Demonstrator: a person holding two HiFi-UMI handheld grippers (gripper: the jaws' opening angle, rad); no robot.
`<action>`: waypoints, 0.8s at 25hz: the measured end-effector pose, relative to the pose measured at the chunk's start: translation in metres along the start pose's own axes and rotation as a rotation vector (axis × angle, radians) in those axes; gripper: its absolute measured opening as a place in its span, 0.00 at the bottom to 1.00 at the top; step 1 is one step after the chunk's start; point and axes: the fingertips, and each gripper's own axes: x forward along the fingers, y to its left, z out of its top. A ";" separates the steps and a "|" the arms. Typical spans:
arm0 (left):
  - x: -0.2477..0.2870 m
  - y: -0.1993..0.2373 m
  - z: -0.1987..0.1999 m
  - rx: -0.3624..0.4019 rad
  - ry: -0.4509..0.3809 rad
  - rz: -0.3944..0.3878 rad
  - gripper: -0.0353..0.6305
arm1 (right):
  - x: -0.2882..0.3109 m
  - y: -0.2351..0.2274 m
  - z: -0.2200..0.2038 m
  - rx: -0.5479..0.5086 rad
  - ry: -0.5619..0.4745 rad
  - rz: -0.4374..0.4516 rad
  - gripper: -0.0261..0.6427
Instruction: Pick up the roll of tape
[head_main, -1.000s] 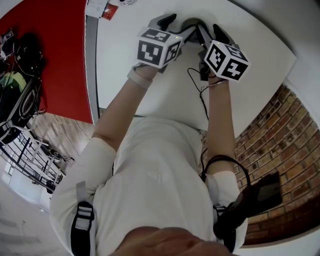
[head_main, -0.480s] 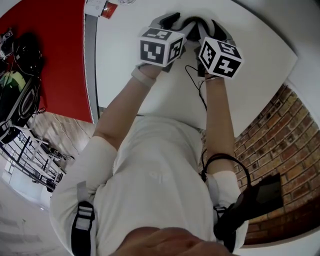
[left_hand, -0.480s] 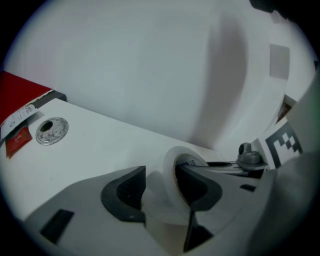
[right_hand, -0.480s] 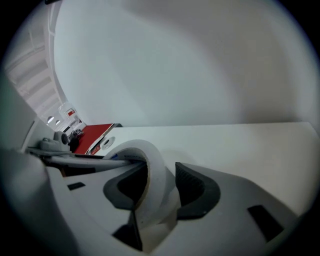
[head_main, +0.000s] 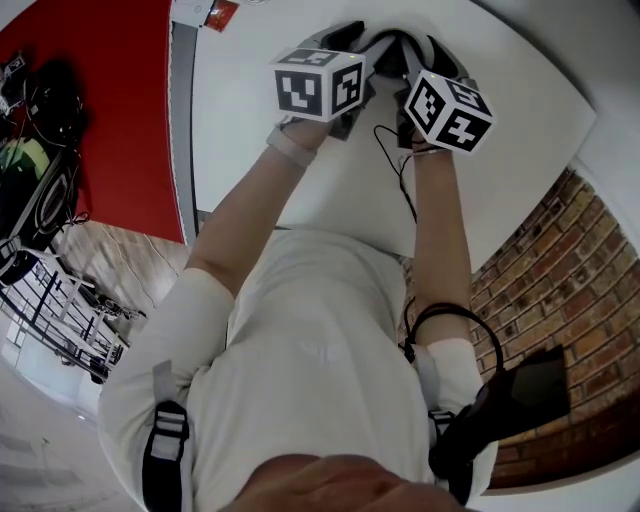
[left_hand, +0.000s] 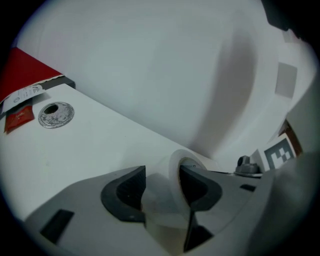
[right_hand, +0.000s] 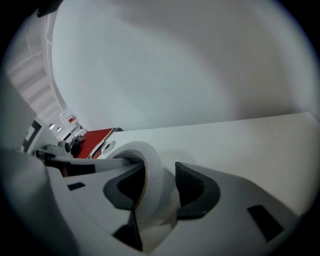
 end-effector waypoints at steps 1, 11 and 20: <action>-0.001 0.000 0.000 -0.002 -0.006 0.006 0.35 | -0.001 0.000 0.000 0.005 0.001 -0.001 0.31; -0.029 -0.014 -0.015 0.109 -0.023 0.063 0.31 | -0.028 0.013 -0.020 0.011 -0.026 -0.026 0.29; -0.070 -0.044 0.003 0.128 -0.131 0.078 0.30 | -0.070 0.037 0.006 -0.055 -0.111 -0.005 0.29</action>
